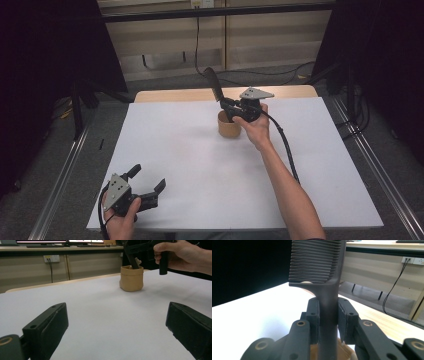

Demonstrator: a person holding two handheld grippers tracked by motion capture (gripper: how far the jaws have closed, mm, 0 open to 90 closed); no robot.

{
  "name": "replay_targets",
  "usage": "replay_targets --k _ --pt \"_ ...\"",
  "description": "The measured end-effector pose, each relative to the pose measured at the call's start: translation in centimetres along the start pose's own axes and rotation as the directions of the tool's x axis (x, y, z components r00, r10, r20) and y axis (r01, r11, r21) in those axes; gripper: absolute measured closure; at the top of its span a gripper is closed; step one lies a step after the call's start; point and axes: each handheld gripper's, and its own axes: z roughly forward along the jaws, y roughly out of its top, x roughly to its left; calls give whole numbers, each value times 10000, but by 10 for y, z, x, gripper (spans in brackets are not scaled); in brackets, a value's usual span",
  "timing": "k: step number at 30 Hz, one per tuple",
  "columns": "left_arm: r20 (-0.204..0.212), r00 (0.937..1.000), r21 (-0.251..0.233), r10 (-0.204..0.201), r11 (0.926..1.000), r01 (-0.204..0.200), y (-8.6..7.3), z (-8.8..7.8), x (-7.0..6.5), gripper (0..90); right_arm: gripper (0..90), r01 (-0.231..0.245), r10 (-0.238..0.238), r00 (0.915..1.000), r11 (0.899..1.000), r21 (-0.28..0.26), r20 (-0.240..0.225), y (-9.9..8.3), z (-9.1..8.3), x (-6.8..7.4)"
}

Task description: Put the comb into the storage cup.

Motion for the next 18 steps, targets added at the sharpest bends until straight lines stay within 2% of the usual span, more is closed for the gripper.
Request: replay_targets --k 18 --pt "31 10000 11 -27 10000 27 0 0 -1 45 729 355 -358 9993 9988 347 73 -8 -7 4"
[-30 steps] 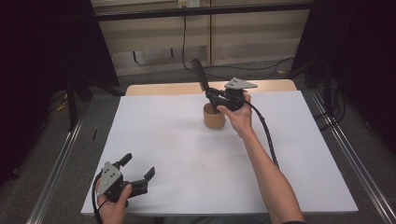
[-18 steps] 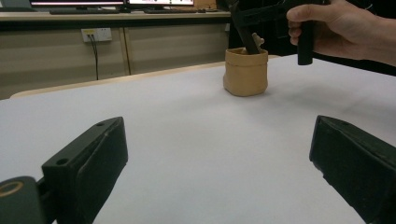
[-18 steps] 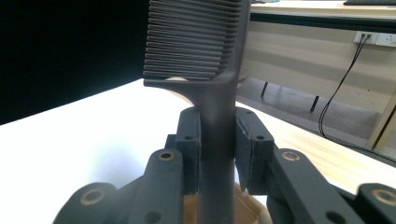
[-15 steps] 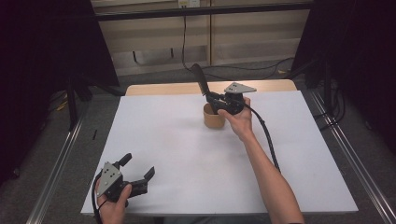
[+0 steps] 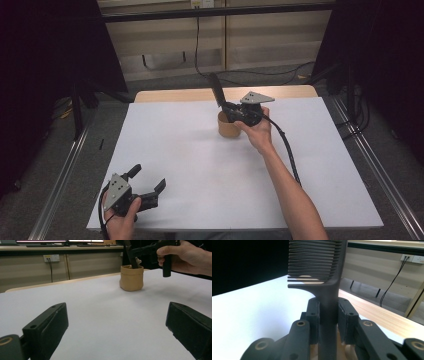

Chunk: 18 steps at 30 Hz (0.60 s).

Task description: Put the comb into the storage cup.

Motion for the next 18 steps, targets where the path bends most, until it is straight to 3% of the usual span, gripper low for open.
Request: replay_targets --k 18 --pt "46 10000 31 -1 10000 0 0 1 0 45 728 135 -135 9999 9992 381 2 -12 -3 3"
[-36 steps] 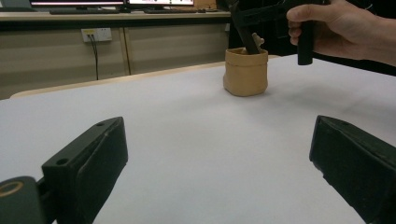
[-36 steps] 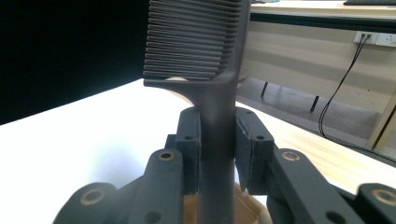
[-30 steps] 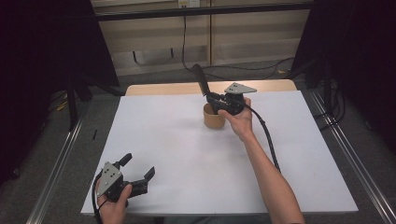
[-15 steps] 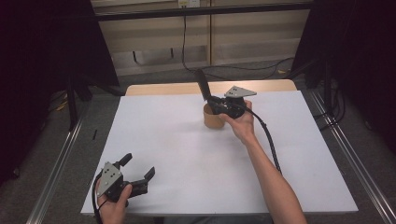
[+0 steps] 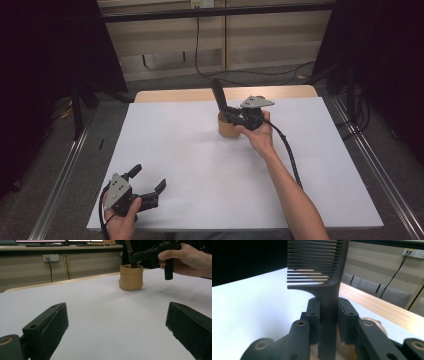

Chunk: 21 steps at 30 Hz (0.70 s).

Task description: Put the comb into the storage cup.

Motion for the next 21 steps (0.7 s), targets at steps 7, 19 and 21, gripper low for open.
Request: replay_targets --k 7,19,21 --pt "-23 10000 4 -6 10000 6 0 0 0 44 726 -33 33 10000 9999 129 3 -3 1 1" --pt "-8 10000 16 11 10000 -11 0 0 0 45 711 -190 190 9998 9995 234 0 -4 3 0" --pt "-26 10000 16 3 10000 -3 0 0 0 45 701 -251 251 9997 9995 212 -26 -4 2 0"
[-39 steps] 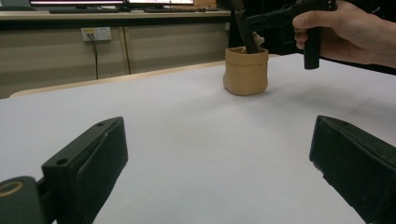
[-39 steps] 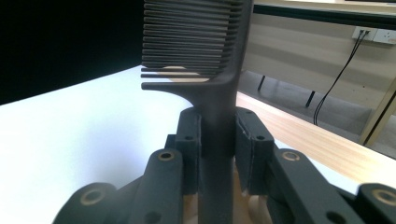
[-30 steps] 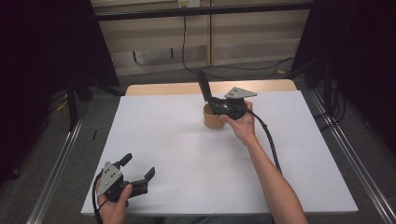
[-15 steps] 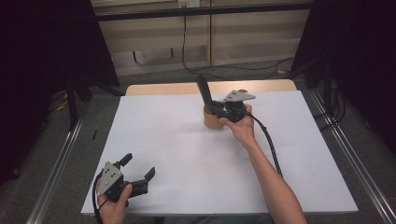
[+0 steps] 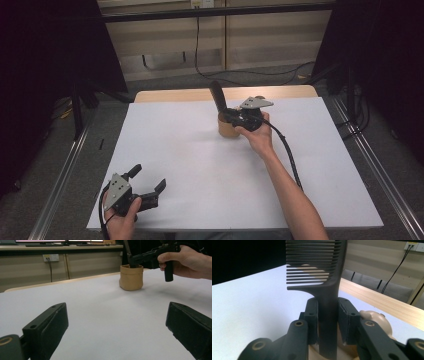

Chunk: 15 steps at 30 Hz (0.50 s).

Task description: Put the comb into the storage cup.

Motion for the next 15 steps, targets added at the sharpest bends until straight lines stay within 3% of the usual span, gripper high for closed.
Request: replay_targets --k 4,10,13,15 --pt "5 10000 -9 8 10000 -8 0 0 0 45 607 5 -5 10000 10000 -88 -6 2 0 4" --pt "-17 10000 -42 39 10000 -39 0 -1 1 44 570 8 -7 10000 9998 -207 41 3 -2 7" --pt "-10 10000 -51 1 10000 -1 0 -1 1 44 476 -33 39 9999 9990 -437 130 5 -6 8" --pt "-21 10000 -53 20 10000 -21 1 -1 1 45 471 -39 47 9999 9987 -504 165 8 -9 9"
